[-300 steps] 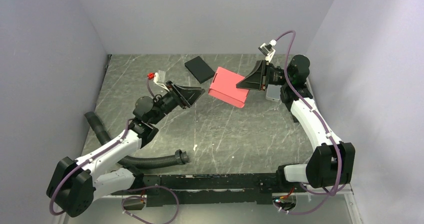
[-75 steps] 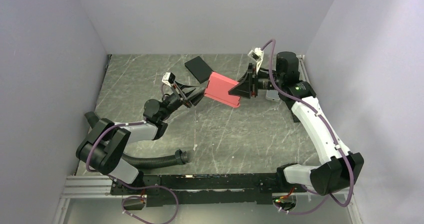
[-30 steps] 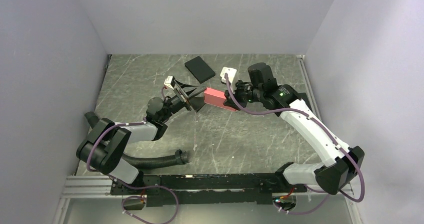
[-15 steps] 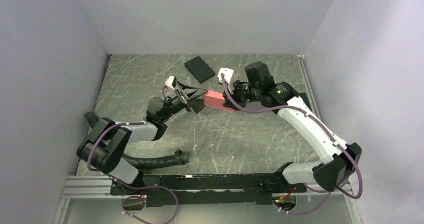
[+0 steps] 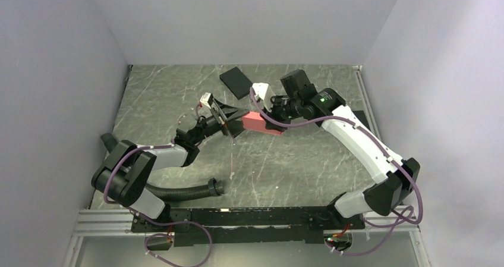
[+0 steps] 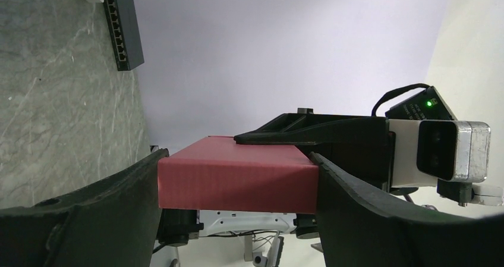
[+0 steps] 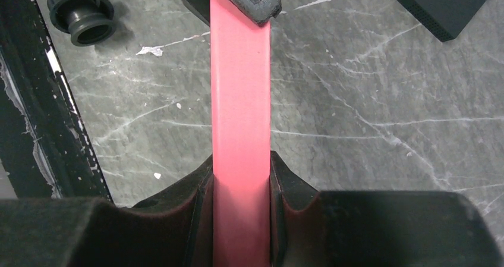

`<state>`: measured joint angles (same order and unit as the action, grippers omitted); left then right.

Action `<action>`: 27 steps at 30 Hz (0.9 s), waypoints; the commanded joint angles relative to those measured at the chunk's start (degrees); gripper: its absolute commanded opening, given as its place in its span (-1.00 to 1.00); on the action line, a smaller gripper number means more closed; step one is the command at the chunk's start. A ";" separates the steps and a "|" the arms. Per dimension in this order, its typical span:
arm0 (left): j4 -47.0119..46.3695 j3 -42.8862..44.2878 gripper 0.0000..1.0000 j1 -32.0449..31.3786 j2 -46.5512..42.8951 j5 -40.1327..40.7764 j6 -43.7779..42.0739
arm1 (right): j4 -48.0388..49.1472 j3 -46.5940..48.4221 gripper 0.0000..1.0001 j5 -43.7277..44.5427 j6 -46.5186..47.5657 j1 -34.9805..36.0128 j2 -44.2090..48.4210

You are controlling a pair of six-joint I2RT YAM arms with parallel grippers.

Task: Fold the paper box
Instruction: Close the paper box.

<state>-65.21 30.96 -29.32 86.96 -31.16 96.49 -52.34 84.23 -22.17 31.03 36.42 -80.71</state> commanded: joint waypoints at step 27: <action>-23.66 1.09 0.03 1.64 3.70 1.93 8.11 | 18.65 -9.08 0.99 -45.65 -15.55 -27.09 16.06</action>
<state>-83.40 29.87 -27.83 90.52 -29.23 104.22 -47.75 83.50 -52.75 20.95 13.96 -69.19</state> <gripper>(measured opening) 0.835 0.962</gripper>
